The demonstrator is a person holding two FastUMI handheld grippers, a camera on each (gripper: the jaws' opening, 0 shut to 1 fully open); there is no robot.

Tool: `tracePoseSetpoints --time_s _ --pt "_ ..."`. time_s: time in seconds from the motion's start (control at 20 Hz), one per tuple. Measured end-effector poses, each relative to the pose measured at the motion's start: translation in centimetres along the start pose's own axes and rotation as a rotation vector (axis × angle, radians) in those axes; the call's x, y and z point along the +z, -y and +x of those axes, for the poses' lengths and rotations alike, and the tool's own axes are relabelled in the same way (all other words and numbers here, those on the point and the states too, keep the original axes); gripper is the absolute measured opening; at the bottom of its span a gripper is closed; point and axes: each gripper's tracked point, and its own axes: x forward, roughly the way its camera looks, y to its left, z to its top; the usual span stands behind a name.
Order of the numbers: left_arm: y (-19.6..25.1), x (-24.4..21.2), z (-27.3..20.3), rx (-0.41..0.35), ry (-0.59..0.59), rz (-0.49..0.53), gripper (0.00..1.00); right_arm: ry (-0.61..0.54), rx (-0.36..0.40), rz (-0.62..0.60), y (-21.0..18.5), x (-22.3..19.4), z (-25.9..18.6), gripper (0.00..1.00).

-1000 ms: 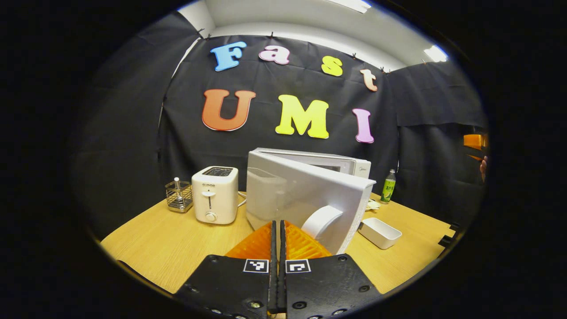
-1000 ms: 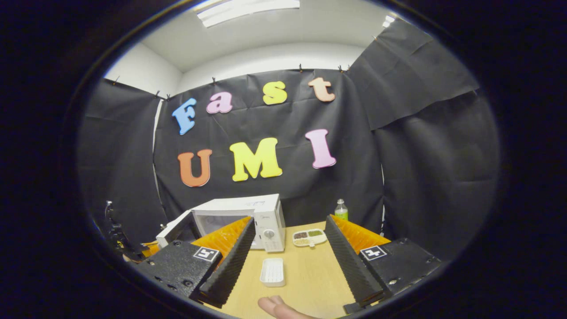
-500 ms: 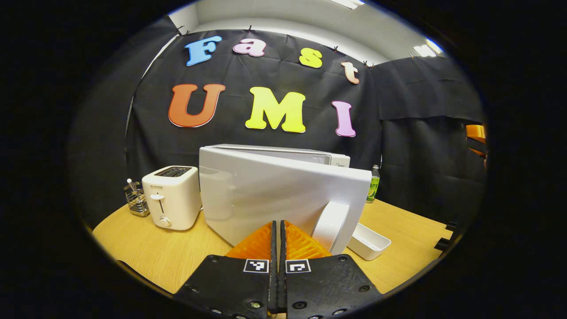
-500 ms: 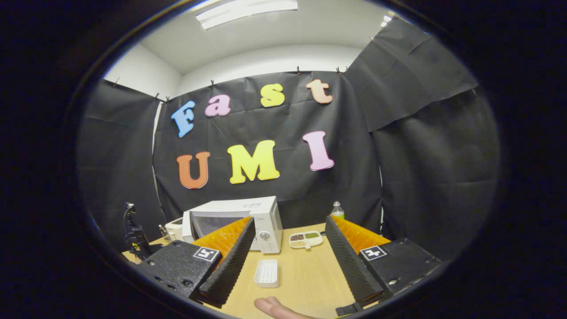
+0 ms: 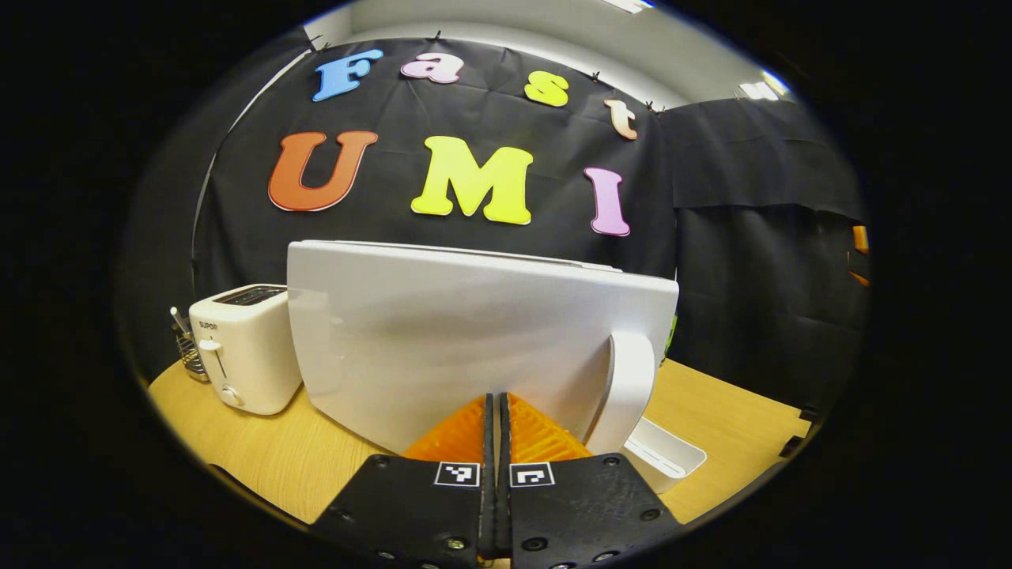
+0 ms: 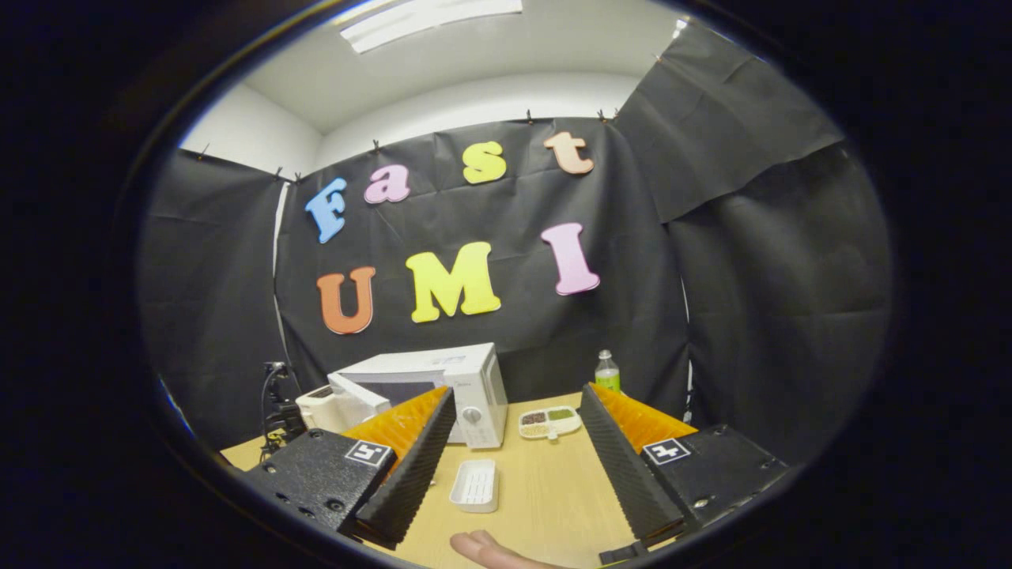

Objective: Open the microwave oven with the left hand, put the food in, and close the microwave oven.

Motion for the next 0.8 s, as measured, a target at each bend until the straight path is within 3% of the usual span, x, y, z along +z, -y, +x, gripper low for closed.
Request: tracePoseSetpoints --time_s 0.05,0.1,0.4,0.45,0.5,0.7,0.75,0.8 --pt "0.2 -0.1 0.8 0.000 -0.003 -0.008 0.00 -0.002 -0.003 0.001 0.3 -0.1 0.3 0.91" --pt "0.3 -0.2 1.5 0.002 -0.010 -0.013 0.00 -0.004 -0.006 0.001 0.6 -0.3 0.6 1.00" --pt "0.8 -0.4 5.4 0.027 -0.028 0.004 0.00 -0.014 -0.006 -0.009 1.3 -1.2 1.5 1.00" --pt "0.9 -0.4 6.1 0.028 -0.028 -0.011 0.00 -0.012 -0.007 -0.013 1.3 -1.1 1.8 0.91" --pt "1.0 -0.4 6.7 0.032 -0.029 -0.027 0.00 -0.014 -0.010 -0.016 1.3 -1.2 1.9 1.00" --pt "1.2 0.0 9.7 0.069 -0.022 -0.024 0.00 -0.018 -0.001 -0.028 1.6 -1.6 2.4 1.00" --pt "1.1 0.1 10.4 0.085 -0.023 -0.008 0.00 -0.017 0.001 -0.030 1.6 -1.7 2.5 0.91" --pt "0.9 0.0 11.2 0.101 -0.025 0.004 0.00 -0.017 0.002 -0.034 1.8 -1.7 2.6 0.91"
